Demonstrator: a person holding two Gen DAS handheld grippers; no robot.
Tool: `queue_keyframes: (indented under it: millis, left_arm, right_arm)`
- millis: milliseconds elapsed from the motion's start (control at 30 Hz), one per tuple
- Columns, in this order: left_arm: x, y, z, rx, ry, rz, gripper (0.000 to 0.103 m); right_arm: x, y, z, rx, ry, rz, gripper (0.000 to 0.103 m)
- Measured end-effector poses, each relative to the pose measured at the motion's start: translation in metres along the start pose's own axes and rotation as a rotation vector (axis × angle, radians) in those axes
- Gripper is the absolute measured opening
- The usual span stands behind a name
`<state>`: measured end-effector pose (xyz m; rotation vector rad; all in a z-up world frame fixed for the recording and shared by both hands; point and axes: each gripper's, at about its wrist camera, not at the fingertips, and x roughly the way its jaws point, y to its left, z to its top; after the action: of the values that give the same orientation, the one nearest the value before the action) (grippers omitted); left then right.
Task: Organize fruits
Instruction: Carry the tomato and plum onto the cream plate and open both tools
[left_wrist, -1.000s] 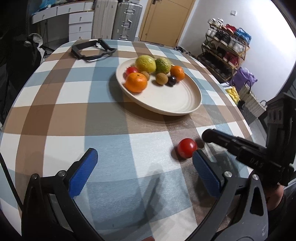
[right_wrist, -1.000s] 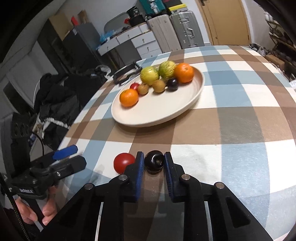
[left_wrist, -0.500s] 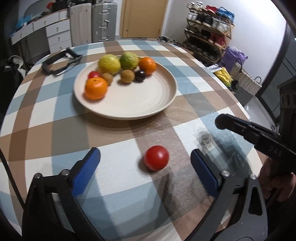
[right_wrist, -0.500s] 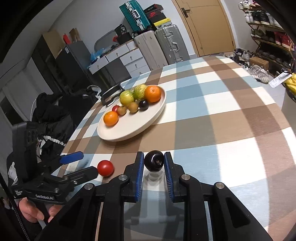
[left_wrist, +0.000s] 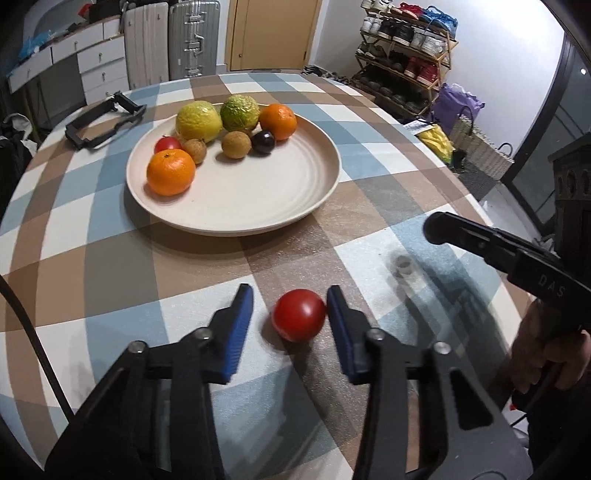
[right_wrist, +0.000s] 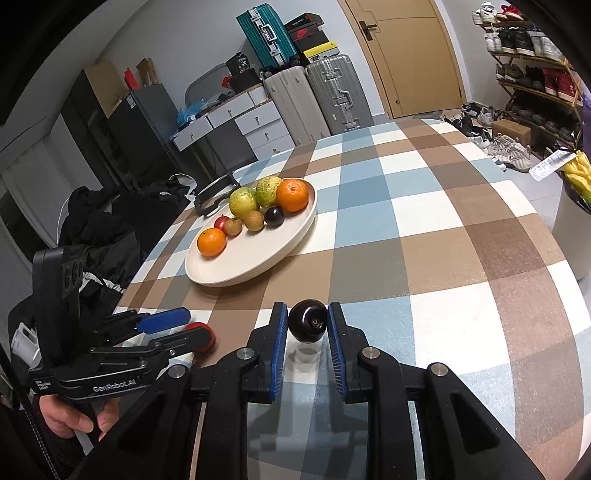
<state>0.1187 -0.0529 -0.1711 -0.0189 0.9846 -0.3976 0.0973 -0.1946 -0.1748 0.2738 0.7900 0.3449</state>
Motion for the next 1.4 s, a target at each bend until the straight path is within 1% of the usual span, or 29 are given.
queue_keyframes:
  millis: [67, 133, 567, 767, 900, 1067, 1267, 1400]
  left_arm:
    - [0.0, -0.002, 0.0, 0.008, 0.002, -0.011, 0.027]
    - [0.0, -0.004, 0.0, 0.026, 0.001, -0.003, 0.027]
    - [-0.009, -0.004, 0.005, 0.023, -0.001, -0.064, 0.026]
    - [-0.017, -0.002, 0.015, 0.02, -0.016, -0.086, 0.026]
    - [-0.024, 0.004, 0.033, 0.007, -0.04, -0.111, 0.026]
    - [-0.027, 0.016, 0.064, -0.007, -0.081, -0.1, 0.026]
    - [-0.015, 0.035, 0.1, -0.037, -0.11, -0.083, 0.026]
    - [0.003, 0.043, 0.118, -0.054, -0.111, -0.081, 0.026]
  right_arm:
    - [0.001, 0.0, 0.001, -0.001, 0.002, 0.001, 0.022]
    - [0.002, 0.002, 0.001, -0.003, 0.005, 0.001, 0.022]
    - [0.008, 0.008, 0.01, -0.016, 0.011, 0.002, 0.022]
    - [0.013, 0.013, 0.02, -0.031, 0.002, 0.014, 0.022]
    - [0.02, 0.016, 0.032, -0.045, 0.001, 0.02, 0.022]
    - [0.03, 0.019, 0.052, -0.063, -0.009, 0.029, 0.022]
    - [0.047, 0.021, 0.079, -0.076, -0.016, 0.049, 0.022]
    - [0.064, 0.021, 0.093, -0.086, -0.001, 0.057, 0.022]
